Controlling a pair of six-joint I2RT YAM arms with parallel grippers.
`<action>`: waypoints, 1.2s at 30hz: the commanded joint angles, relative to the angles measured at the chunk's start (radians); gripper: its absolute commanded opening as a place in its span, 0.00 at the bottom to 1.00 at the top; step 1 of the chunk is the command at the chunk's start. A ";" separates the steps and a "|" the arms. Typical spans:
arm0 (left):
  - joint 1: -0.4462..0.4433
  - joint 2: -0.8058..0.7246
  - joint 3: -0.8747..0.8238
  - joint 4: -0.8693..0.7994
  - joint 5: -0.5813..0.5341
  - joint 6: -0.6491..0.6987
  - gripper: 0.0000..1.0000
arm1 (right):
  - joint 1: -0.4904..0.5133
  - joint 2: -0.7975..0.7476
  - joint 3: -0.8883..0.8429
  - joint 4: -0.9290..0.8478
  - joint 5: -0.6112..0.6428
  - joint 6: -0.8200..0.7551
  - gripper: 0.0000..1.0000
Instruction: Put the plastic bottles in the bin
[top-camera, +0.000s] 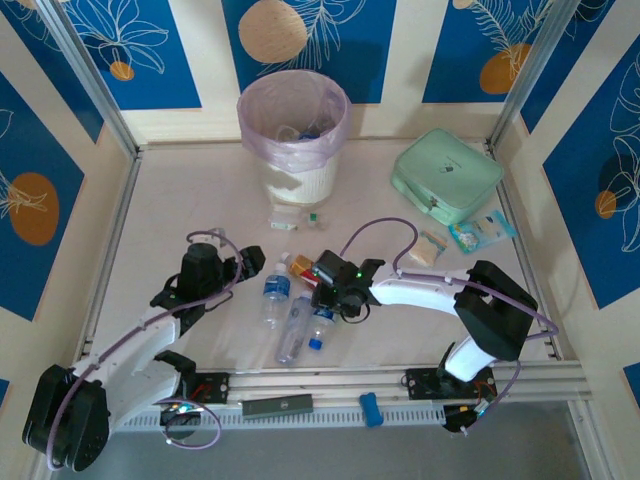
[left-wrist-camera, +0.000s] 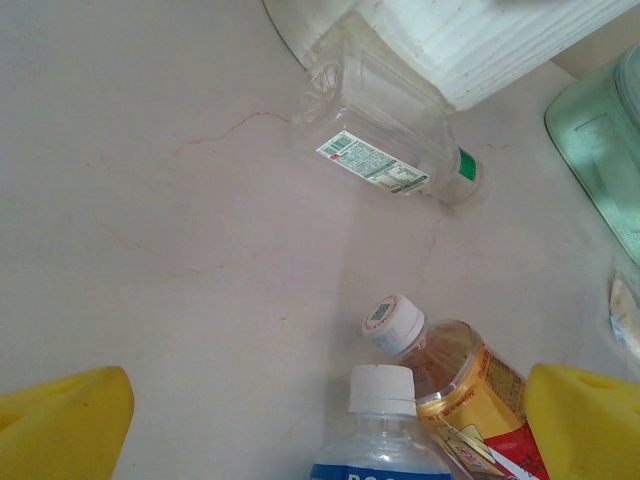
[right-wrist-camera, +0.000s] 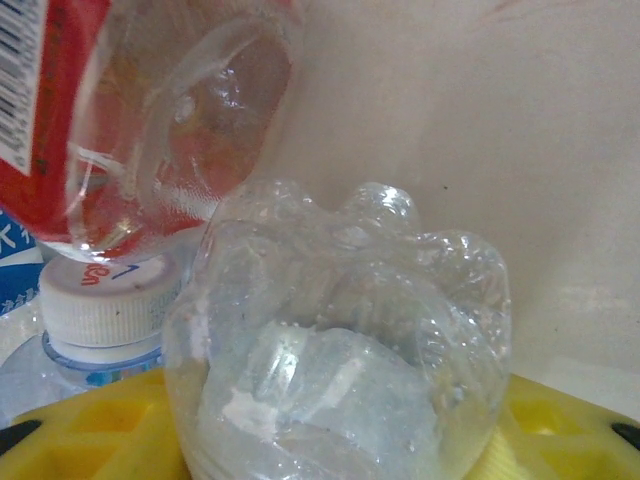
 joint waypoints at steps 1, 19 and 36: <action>-0.007 -0.017 -0.009 -0.022 -0.024 0.010 1.00 | 0.003 -0.020 -0.020 -0.004 0.007 0.016 0.53; -0.006 -0.026 -0.030 -0.008 -0.055 0.016 1.00 | -0.281 -0.328 0.030 0.079 0.005 -0.334 0.49; -0.005 -0.084 -0.041 -0.049 -0.071 0.020 1.00 | -0.504 -0.168 0.545 0.316 -0.155 -0.653 0.48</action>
